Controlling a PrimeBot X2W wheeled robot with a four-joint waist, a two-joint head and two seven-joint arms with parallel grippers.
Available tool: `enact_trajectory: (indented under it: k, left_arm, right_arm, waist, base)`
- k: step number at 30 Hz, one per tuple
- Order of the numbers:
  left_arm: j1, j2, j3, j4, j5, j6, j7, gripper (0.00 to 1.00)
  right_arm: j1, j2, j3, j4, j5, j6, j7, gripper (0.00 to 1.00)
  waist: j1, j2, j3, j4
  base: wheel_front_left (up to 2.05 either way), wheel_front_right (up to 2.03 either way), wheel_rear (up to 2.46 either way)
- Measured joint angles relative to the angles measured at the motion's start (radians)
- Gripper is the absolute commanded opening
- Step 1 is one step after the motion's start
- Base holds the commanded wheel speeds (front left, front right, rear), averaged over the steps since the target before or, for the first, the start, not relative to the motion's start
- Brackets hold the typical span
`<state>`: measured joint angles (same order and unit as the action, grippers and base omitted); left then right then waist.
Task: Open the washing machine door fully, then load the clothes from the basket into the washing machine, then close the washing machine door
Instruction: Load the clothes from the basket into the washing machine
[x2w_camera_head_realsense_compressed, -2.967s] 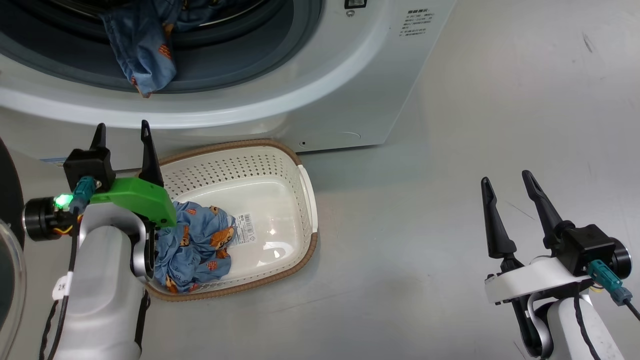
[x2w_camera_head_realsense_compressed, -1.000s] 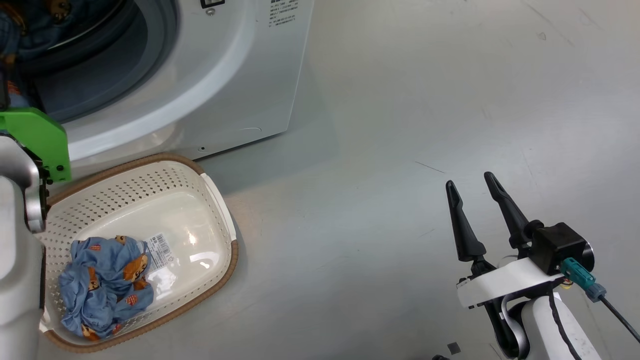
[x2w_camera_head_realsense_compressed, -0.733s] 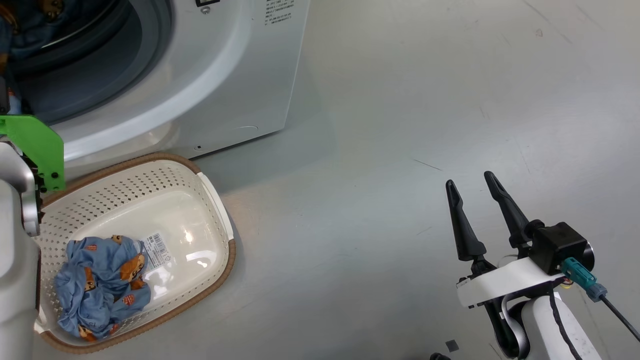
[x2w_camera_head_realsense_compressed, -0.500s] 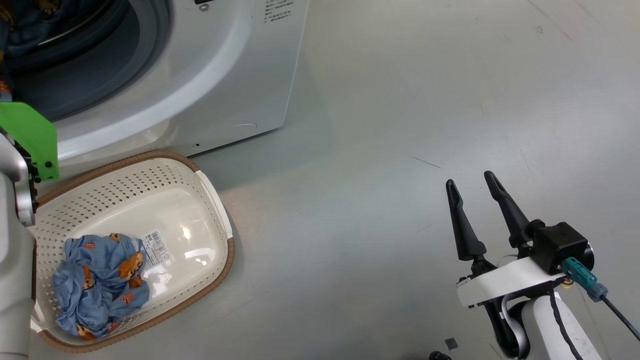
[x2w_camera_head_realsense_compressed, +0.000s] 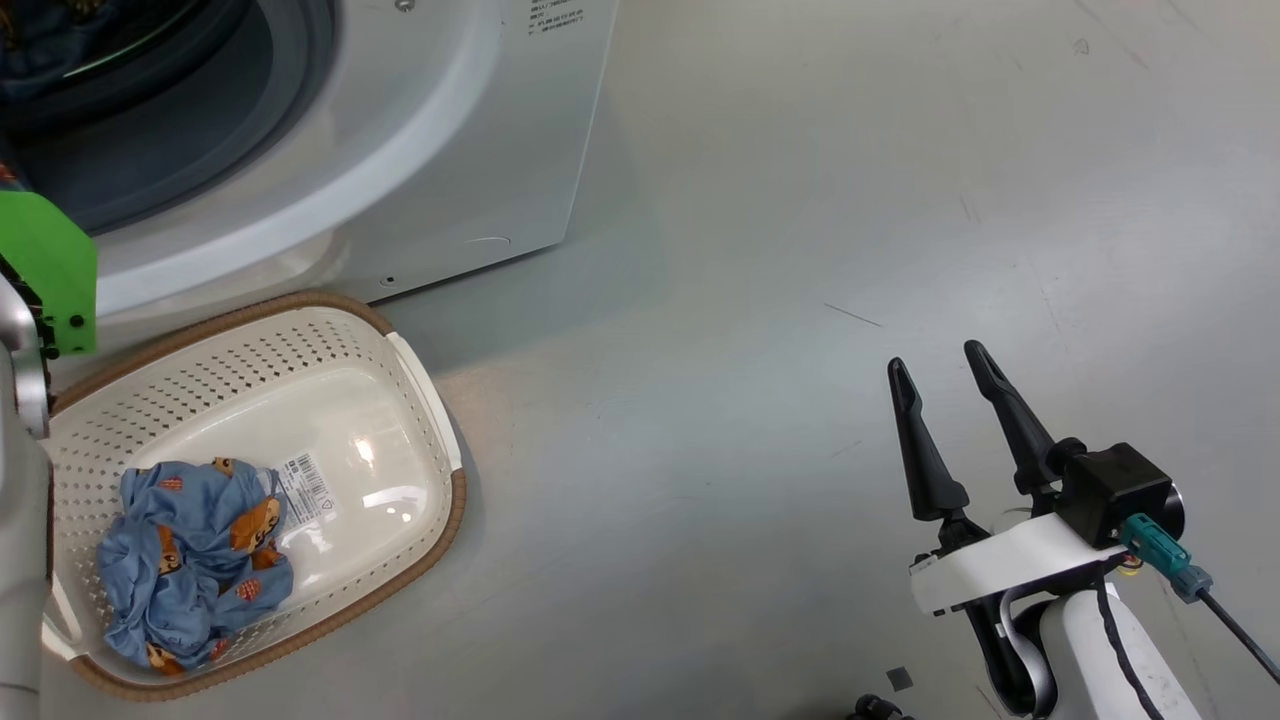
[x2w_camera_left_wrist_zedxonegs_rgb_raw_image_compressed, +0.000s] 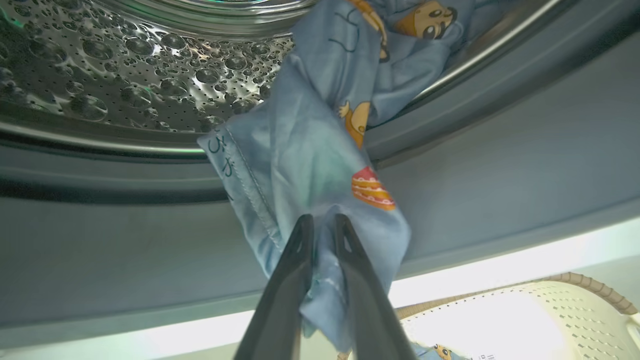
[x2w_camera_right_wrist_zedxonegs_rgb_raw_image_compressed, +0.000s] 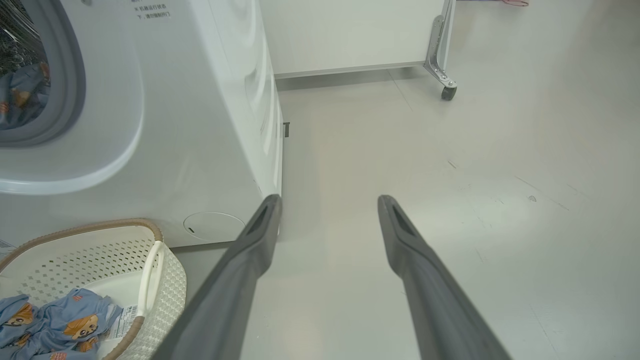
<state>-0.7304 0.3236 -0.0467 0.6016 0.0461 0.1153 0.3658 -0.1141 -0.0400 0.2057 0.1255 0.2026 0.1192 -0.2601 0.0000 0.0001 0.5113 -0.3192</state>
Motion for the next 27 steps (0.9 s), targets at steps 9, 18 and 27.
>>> enact_trajectory:
  k: [9,18,27]
  left_arm:
    - [-0.023,0.003,0.002,0.015,0.005,0.001,0.003,0.0]
    - [-0.081,-0.029,0.007,-0.012,0.004,0.001,-0.056,0.0]
    - [-0.114,-0.024,0.053,-0.034,-0.005,0.004,-0.15,0.0]
  right_arm:
    - [0.0,0.0,0.001,0.0,0.008,-0.008,0.0,1.0]
    - [-0.002,0.0,0.005,-0.004,0.009,-0.008,0.0,1.0]
    - [-0.022,0.001,0.039,-0.008,0.029,-0.008,0.0,1.0]
  waist:
    - [0.0,0.0,0.012,-0.005]
    - [0.0,0.0,0.021,0.0]
    - [0.0,0.0,0.036,-0.014]
  base:
    - [0.0,0.0,0.0]
    - [0.0,0.0,0.0]
    - [0.0,0.0,0.0]
